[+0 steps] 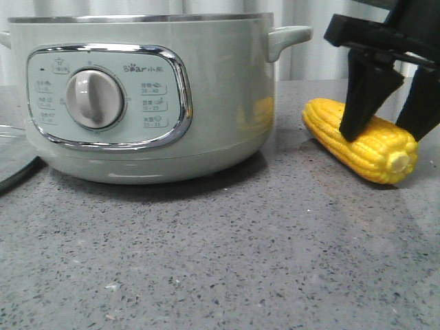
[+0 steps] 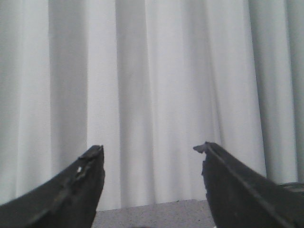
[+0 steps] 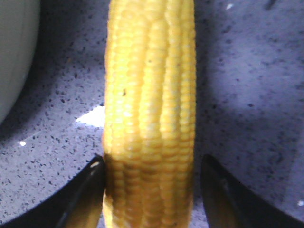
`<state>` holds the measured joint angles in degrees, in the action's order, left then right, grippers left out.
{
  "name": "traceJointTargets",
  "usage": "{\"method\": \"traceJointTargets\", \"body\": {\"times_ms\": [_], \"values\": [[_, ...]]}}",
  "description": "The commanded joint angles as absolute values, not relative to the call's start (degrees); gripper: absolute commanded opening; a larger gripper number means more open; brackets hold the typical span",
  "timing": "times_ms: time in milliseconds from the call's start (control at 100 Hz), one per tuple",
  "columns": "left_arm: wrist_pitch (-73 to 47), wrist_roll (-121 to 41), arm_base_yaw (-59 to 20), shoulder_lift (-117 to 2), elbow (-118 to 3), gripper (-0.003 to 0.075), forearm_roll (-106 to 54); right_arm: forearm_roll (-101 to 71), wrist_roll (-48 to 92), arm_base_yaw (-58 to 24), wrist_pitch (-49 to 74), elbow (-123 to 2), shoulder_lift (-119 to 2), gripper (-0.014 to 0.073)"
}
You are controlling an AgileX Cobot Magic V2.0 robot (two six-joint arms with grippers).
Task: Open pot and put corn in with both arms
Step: 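Lower the right gripper and grasp the yellow corn cob, then lift the corn cob and carry it over the open pot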
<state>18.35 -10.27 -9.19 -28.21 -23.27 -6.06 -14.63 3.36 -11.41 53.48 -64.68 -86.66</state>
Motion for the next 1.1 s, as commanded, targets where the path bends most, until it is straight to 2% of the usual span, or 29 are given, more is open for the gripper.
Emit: {"method": "traceJointTargets", "body": {"times_ms": [0, 130, 200, 390, 490, 810, 1090], "values": [[22.3, -10.2, -9.3, -28.3, -25.3, 0.0405, -5.9, -15.4, 3.6, -11.8, 52.1, -66.5, -85.5, 0.0341], [22.3, -10.2, -9.3, -28.3, -25.3, 0.0405, -5.9, -15.4, 3.6, -11.9, 52.0, -66.5, -85.6, 0.0337], [22.3, -10.2, -9.3, -28.3, -25.3, 0.0405, -5.9, -15.4, 3.6, -11.9, 52.2, -66.5, -85.6, 0.0299], [22.3, -10.2, -9.3, -28.3, -25.3, 0.0405, -5.9, -15.4, 3.6, -11.9, 52.2, -66.5, -85.6, 0.0025], [22.2, -10.2, -9.3, -28.3, -25.3, 0.0405, -5.9, -15.0, 3.6, -11.4, 52.2, -66.5, -85.5, -0.0074], [22.2, -10.2, -9.3, -28.3, -25.3, 0.0405, -5.9, -13.6, 3.6, -6.7, 56.5, -69.7, -81.5, -0.0074], [22.2, -10.2, -9.3, -28.3, -25.3, 0.0405, -5.9, -12.7, 3.6, -6.4, 59.4, -80.5, -76.0, -0.0074]]}}
